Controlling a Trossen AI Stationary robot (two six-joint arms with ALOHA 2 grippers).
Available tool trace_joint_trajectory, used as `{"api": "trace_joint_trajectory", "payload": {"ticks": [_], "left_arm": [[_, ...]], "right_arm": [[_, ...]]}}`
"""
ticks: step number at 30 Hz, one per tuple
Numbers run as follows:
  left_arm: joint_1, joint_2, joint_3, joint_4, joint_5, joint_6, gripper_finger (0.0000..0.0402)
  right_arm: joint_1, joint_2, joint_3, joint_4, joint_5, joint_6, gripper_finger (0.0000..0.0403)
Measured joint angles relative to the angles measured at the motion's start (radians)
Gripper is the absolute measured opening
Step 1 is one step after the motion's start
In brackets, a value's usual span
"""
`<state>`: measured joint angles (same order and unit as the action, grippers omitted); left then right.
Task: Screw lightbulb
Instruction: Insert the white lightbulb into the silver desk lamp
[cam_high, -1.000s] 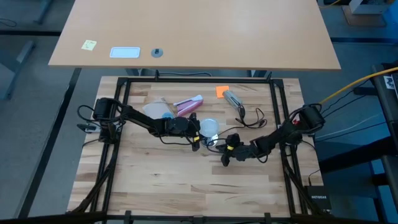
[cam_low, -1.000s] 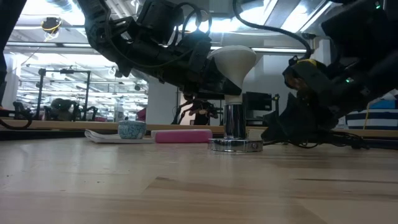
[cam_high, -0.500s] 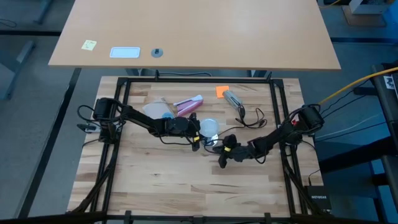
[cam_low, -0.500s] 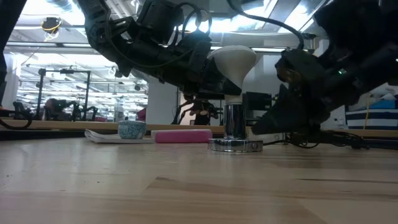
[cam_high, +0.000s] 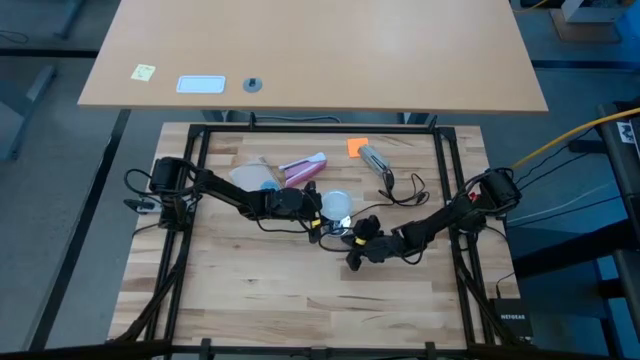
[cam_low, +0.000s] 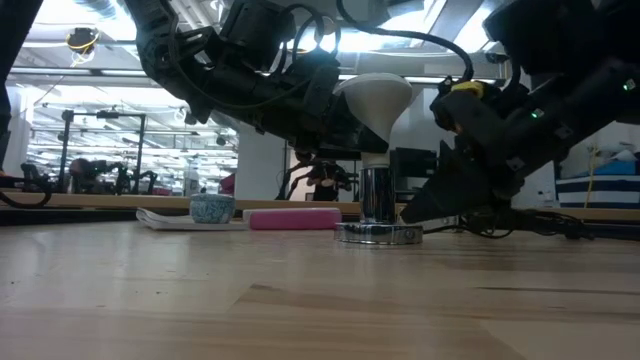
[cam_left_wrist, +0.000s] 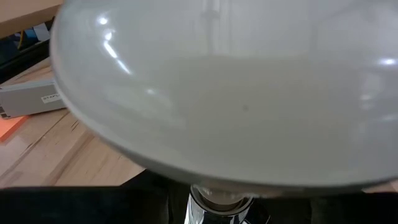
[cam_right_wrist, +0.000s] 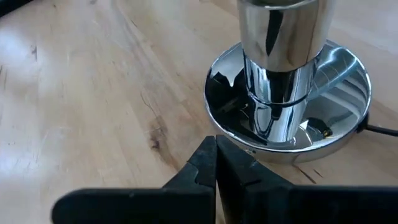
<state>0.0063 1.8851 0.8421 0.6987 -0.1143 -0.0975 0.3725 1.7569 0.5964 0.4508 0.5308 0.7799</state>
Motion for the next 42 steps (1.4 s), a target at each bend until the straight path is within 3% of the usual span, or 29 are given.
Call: {"api": "trace_joint_trajectory", "payload": {"ticks": [18, 42], "left_arm": [[0.000, 0.000, 0.000, 0.000, -0.001, 0.000, 0.0150], [0.001, -0.001, -0.001, -0.007, 0.000, 0.000, 0.0150]], "right_arm": [[-0.007, 0.000, 0.000, -0.138, 0.103, 0.115, 0.0005], [-0.180, 0.000, -0.001, -0.158, 0.139, -0.007, 0.0005]]}}
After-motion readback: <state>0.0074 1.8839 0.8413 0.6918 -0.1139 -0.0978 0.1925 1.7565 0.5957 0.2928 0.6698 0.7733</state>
